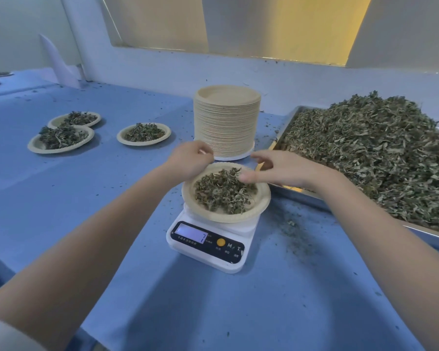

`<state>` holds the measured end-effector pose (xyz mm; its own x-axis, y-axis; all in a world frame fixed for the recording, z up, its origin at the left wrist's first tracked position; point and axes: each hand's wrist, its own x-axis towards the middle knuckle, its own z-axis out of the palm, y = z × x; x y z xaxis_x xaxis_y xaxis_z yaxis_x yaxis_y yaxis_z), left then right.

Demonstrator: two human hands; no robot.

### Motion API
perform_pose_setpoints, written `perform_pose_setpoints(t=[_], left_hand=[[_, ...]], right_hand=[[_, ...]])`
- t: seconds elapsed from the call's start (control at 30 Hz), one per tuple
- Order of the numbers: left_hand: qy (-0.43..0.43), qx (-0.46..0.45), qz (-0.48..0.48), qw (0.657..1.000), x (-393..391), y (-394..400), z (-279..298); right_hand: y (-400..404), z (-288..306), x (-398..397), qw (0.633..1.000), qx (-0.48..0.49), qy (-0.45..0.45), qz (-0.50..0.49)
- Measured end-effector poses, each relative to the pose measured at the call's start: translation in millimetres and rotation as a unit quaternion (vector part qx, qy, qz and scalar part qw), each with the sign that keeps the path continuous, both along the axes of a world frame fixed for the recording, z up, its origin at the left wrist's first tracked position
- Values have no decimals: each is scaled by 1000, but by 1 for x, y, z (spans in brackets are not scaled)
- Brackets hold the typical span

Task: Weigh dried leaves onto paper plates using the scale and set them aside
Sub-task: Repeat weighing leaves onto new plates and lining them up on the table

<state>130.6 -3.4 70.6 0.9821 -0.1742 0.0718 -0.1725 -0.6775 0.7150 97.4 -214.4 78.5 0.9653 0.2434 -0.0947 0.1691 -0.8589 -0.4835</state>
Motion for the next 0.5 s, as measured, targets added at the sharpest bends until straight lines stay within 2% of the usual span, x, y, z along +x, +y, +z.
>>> perform_pose_setpoints(t=[0.07,0.13,0.3,0.4,0.5], left_hand=[[54,30,15,998,2,4,-9],[91,30,17,995,-1,6,-17],[135,-4,21,991,-7,8,-31],[132,-63,48,988,-8,10,-33],[133,-141,71,978,-7,15,-28]], right_hand=[[-2,-4,-4,994,18,100,48],[0,-8,-8,986,23,139,87],[10,-16,-12,992,-47,79,89],[10,-17,-16,993,-78,47,77],[10,-13,-18,996,-31,42,66]])
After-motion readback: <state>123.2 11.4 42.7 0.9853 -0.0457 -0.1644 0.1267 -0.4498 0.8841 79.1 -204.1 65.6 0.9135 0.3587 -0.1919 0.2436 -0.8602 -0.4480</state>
